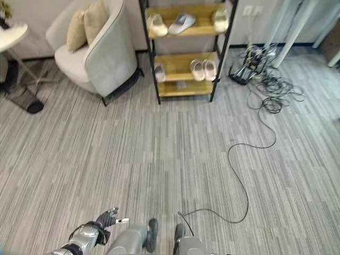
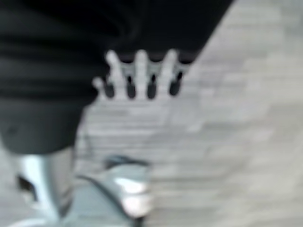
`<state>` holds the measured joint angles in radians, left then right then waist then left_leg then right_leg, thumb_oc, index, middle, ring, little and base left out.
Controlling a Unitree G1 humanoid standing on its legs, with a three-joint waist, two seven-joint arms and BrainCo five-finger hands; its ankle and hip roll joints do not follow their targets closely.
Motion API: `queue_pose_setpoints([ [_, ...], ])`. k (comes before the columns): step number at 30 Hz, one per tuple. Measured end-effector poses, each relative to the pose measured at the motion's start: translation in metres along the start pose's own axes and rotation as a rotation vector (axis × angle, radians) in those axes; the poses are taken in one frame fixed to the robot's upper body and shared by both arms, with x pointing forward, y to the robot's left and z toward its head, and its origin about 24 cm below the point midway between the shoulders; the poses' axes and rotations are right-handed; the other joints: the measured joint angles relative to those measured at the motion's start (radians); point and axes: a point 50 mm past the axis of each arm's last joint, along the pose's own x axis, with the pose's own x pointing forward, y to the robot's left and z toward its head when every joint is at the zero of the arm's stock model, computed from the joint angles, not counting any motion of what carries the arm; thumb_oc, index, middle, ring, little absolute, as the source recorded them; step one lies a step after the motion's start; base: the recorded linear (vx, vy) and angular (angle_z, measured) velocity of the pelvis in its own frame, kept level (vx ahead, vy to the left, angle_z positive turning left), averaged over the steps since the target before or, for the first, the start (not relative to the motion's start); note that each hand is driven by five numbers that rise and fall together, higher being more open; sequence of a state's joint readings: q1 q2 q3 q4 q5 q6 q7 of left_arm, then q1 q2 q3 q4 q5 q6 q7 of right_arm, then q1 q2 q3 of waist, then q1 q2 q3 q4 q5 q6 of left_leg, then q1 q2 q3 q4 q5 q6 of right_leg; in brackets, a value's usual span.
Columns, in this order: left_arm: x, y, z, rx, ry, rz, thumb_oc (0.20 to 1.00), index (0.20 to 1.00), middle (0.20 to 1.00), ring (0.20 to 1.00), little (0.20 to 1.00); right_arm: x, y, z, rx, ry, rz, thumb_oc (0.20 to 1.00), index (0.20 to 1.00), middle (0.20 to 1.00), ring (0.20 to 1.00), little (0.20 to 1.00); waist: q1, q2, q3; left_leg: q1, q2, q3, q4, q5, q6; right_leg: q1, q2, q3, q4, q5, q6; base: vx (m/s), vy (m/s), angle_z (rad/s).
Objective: Arrange the slippers neatly on the shoe rack.
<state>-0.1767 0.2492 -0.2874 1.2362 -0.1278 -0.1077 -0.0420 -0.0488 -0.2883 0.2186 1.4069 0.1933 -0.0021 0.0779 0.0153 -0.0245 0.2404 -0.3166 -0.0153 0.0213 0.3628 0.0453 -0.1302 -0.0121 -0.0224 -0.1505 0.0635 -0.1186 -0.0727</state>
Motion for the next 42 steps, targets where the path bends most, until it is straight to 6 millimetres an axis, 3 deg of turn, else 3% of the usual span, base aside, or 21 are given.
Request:
queue_pose_setpoints([
  [2,-0.004,0.0,-0.021,-0.028,0.072,0.014,1.0,1.0,1.0,1.0,1.0,0.0,-0.004,0.007,-0.008,-0.03,-0.01,1.0,1.0,1.0,1.0,1.0,0.016,0.015,-0.006,0.036,0.054,-0.061,-0.325,0.022,-0.009,0.049,0.035,0.02,-0.079,0.019,0.006,0.34,0.223,-0.18],
  [5,-0.014,-0.004,-0.058,-0.054,0.194,0.02,1.0,1.0,1.0,1.0,1.0,0.0,-0.003,0.027,-0.041,-0.086,-0.01,1.0,1.0,1.0,1.0,1.0,0.045,0.021,-0.069,0.109,0.029,-0.047,-0.323,0.027,0.041,0.085,0.035,0.064,-0.096,0.029,0.041,0.4,0.337,-0.66],
  [6,-0.018,-0.004,-0.069,-0.068,0.248,0.026,1.0,1.0,1.0,1.0,1.0,0.0,-0.001,0.023,-0.038,-0.085,-0.004,1.0,1.0,1.0,1.0,1.0,0.033,0.009,-0.088,0.156,-0.023,-0.02,-0.284,-0.007,0.11,0.097,0.005,0.061,-0.061,0.003,0.079,0.2,0.224,-0.56],
  [8,-0.023,-0.014,-0.082,-0.074,0.283,0.015,1.0,1.0,1.0,1.0,1.0,-0.001,-0.01,0.036,-0.061,-0.132,-0.026,1.0,1.0,1.0,1.0,1.0,0.029,0.105,-0.123,0.294,0.016,0.022,-0.376,-0.043,0.193,-0.081,0.039,0.005,0.337,-0.04,0.152,0.22,0.18,-0.64],
  [10,-0.02,0.006,-0.071,-0.017,0.25,0.059,1.0,1.0,1.0,1.0,1.0,0.0,0.016,0.04,-0.094,-0.168,0.037,1.0,1.0,1.0,1.0,1.0,-0.003,0.042,-0.13,0.359,-0.04,0.016,-0.397,-0.063,0.251,-0.238,-0.091,-0.038,0.694,-0.098,0.161,0.27,0.135,-0.03],
  [11,-0.017,0.008,-0.062,-0.003,0.22,0.066,1.0,1.0,1.0,1.0,1.0,0.0,0.018,0.034,-0.08,-0.162,0.04,1.0,1.0,1.0,1.0,1.0,-0.013,0.027,-0.132,0.383,-0.057,0.018,-0.399,-0.077,0.252,-0.272,-0.13,-0.029,0.725,-0.097,0.163,0.34,0.046,0.13],
  [12,-0.013,0.008,-0.051,0.063,0.195,0.059,1.0,1.0,1.0,1.0,1.0,0.0,0.021,0.035,-0.078,-0.172,0.04,1.0,1.0,1.0,1.0,1.0,-0.031,0.017,-0.13,0.441,-0.066,0.015,-0.415,-0.097,0.243,-0.3,-0.185,-0.028,0.624,-0.086,0.151,0.31,-0.007,0.11],
  [17,-0.003,0.001,-0.022,0.132,0.104,0.034,1.0,1.0,1.0,1.0,1.0,0.0,0.023,0.034,-0.039,-0.168,0.043,1.0,1.0,1.0,1.0,1.0,-0.066,0.004,-0.132,0.51,-0.062,0.026,-0.414,-0.137,0.176,-0.303,-0.166,0.013,0.037,0.109,0.196,0.3,-0.082,0.02],
  [21,-0.001,0.001,-0.014,0.138,0.076,0.043,1.0,1.0,1.0,1.0,1.0,0.001,0.02,0.023,-0.022,-0.122,0.035,1.0,1.0,1.0,1.0,1.0,-0.091,0.014,-0.123,0.596,-0.055,0.021,-0.397,-0.182,0.104,-0.281,-0.14,0.027,-0.027,0.192,0.191,0.2,-0.133,0.09],
  [22,-0.002,0.002,-0.015,0.143,0.079,0.051,1.0,1.0,1.0,1.0,1.0,0.001,0.02,0.012,-0.019,-0.089,0.032,1.0,1.0,1.0,1.0,1.0,-0.092,-0.008,-0.126,0.621,-0.056,0.016,-0.376,-0.203,0.069,-0.248,-0.128,0.034,-0.027,0.205,0.168,0.23,-0.182,0.14],
  [23,-0.002,-0.003,-0.018,0.137,0.085,0.042,1.0,1.0,1.0,1.0,1.0,0.0,0.013,0.002,-0.005,-0.06,0.015,1.0,1.0,1.0,1.0,1.0,-0.091,0.019,-0.125,0.647,-0.028,0.015,-0.352,-0.219,0.046,-0.229,-0.102,0.035,-0.004,0.266,0.125,0.24,-0.171,-0.06],
  [24,-0.004,-0.01,-0.025,0.125,0.101,0.028,1.0,1.0,1.0,1.0,1.0,0.0,0.007,-0.003,-0.005,-0.039,0.0,1.0,1.0,1.0,1.0,1.0,-0.084,0.056,-0.131,0.647,0.008,0.02,-0.295,-0.216,0.042,-0.2,-0.063,0.039,-0.01,0.256,0.093,0.38,-0.391,-0.37],
  [26,-0.008,-0.022,-0.041,0.089,0.137,0.009,1.0,1.0,1.0,1.0,1.0,-0.001,0.004,-0.011,-0.008,-0.015,-0.007,1.0,1.0,1.0,1.0,1.0,-0.084,0.038,-0.121,0.604,0.029,-0.023,-0.197,-0.213,0.011,-0.107,-0.05,0.054,-0.041,0.223,0.018,0.34,-0.421,-0.16],
  [30,-0.007,-0.019,-0.036,0.066,0.103,0.03,1.0,1.0,1.0,1.0,1.0,-0.002,-0.003,-0.007,-0.014,-0.028,-0.023,1.0,1.0,1.0,1.0,1.0,-0.068,0.045,-0.146,0.482,0.111,-0.097,-0.205,-0.157,-0.01,-0.073,-0.016,0.026,-0.016,0.156,0.033,0.15,-0.277,0.17],
  [33,-0.004,-0.012,-0.024,0.061,0.077,0.051,1.0,1.0,1.0,1.0,1.0,-0.001,0.001,-0.004,-0.008,-0.035,-0.013,1.0,1.0,1.0,1.0,1.0,-0.063,-0.006,-0.137,0.323,0.099,-0.117,0.086,-0.125,-0.059,-0.031,-0.027,-0.023,-0.027,0.116,0.041,0.05,-0.269,0.62],
  [34,-0.003,-0.011,-0.022,0.057,0.074,0.054,1.0,1.0,1.0,1.0,1.0,-0.001,0.0,-0.002,-0.002,-0.04,-0.015,1.0,1.0,1.0,1.0,1.0,-0.051,-0.027,-0.125,0.252,0.097,-0.105,0.218,-0.05,-0.072,-0.015,-0.031,-0.032,-0.028,0.106,0.019,0.15,-0.257,0.32],
  [35,-0.004,-0.007,-0.023,0.054,0.071,0.066,1.0,1.0,1.0,1.0,1.0,0.0,0.003,0.008,-0.05,-0.066,-0.007,1.0,1.0,1.0,1.0,1.0,-0.017,-0.061,-0.106,0.194,0.118,-0.036,0.344,0.053,-0.031,0.038,-0.036,-0.048,-0.055,0.092,-0.01,0.2,-0.153,0.43],
  [36,-0.003,-0.003,-0.019,0.065,0.057,0.072,1.0,1.0,1.0,1.0,1.0,0.0,0.003,0.014,-0.064,-0.079,-0.008,1.0,1.0,1.0,1.0,1.0,-0.015,-0.065,-0.098,0.163,0.14,-0.005,0.365,-0.011,-0.003,0.061,-0.028,-0.072,-0.067,0.077,-0.036,0.35,-0.056,0.72],
  [38,-0.002,-0.001,-0.012,0.07,0.035,0.077,1.0,1.0,1.0,1.0,1.0,0.0,0.0,0.029,-0.072,-0.113,-0.035,1.0,1.0,1.0,1.0,1.0,-0.007,-0.069,-0.085,0.137,0.124,0.071,-0.052,-0.073,0.022,0.111,-0.01,-0.121,-0.132,0.06,0.003,0.37,0.098,0.72],
  [40,-0.005,-0.002,-0.022,0.069,0.061,0.074,1.0,1.0,1.0,1.0,1.0,0.0,-0.002,0.039,-0.073,-0.14,-0.049,1.0,1.0,1.0,1.0,1.0,0.005,-0.034,-0.084,0.137,0.122,0.055,-0.418,0.016,0.008,0.129,0.031,-0.121,-0.156,0.05,0.074,0.32,0.128,0.06],
  [42,-0.008,-0.003,-0.035,0.072,0.103,0.073,1.0,1.0,1.0,1.0,1.0,-0.001,0.0,0.051,-0.075,-0.176,-0.057,1.0,1.0,1.0,1.0,1.0,0.014,-0.009,-0.065,0.092,0.12,0.027,-0.465,0.079,0.01,0.173,0.059,-0.107,-0.155,0.03,0.094,0.41,0.212,-0.35],
])
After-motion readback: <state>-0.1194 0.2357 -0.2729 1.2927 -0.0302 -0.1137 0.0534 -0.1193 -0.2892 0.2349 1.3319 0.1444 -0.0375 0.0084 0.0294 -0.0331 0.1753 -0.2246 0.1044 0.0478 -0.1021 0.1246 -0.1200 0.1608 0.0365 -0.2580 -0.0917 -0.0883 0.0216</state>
